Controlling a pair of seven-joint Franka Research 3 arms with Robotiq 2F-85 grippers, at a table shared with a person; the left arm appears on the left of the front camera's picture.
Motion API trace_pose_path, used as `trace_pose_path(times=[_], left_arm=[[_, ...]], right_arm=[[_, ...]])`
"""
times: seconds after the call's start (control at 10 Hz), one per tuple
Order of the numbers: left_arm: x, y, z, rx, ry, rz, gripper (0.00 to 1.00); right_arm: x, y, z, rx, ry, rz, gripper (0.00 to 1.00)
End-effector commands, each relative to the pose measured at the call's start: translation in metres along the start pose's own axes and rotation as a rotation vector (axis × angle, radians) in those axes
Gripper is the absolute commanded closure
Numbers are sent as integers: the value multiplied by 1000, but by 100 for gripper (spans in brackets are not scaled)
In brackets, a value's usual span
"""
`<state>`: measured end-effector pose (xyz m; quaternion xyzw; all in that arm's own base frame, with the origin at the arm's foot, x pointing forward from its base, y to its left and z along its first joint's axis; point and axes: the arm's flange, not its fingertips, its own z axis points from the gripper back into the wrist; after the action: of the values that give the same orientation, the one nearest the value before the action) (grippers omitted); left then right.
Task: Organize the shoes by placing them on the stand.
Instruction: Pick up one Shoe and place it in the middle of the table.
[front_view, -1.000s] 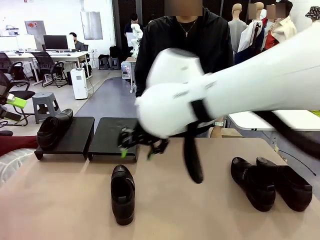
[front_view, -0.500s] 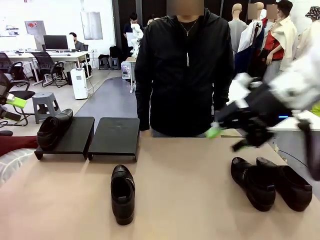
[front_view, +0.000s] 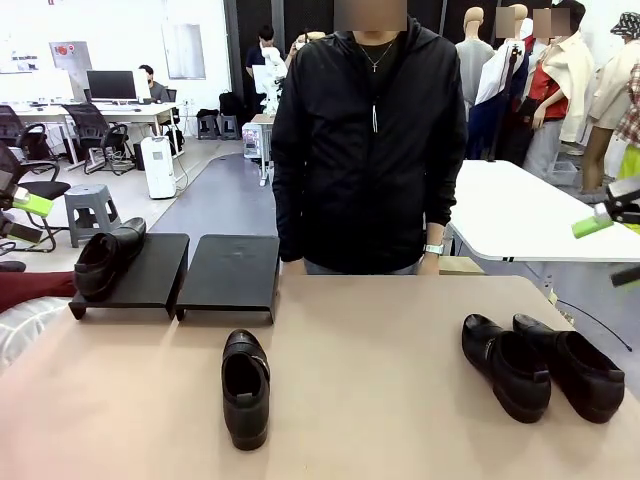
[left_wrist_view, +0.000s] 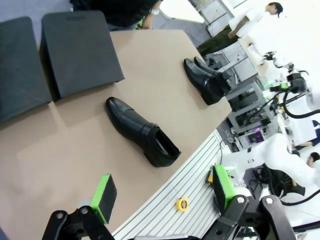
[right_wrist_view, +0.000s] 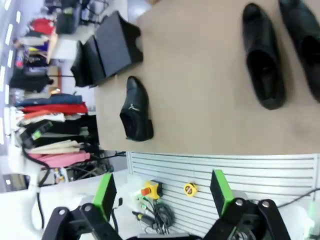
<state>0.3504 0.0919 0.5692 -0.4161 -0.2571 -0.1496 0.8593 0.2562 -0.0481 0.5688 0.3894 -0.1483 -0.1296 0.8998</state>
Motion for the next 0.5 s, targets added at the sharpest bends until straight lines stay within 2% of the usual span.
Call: trace_pose_path(times=[0.0,0.1,0.4], left_arm=[[0,0,1,-7,1,-14,0],[0,0,1,-7,1,-14,0],[0,0,1,-7,1,-14,0]], right_arm=[[-3,-34,-63,-140,-56,13,0],[0,0,0,0,0,0,0],[0,0,0,0,0,0,0]])
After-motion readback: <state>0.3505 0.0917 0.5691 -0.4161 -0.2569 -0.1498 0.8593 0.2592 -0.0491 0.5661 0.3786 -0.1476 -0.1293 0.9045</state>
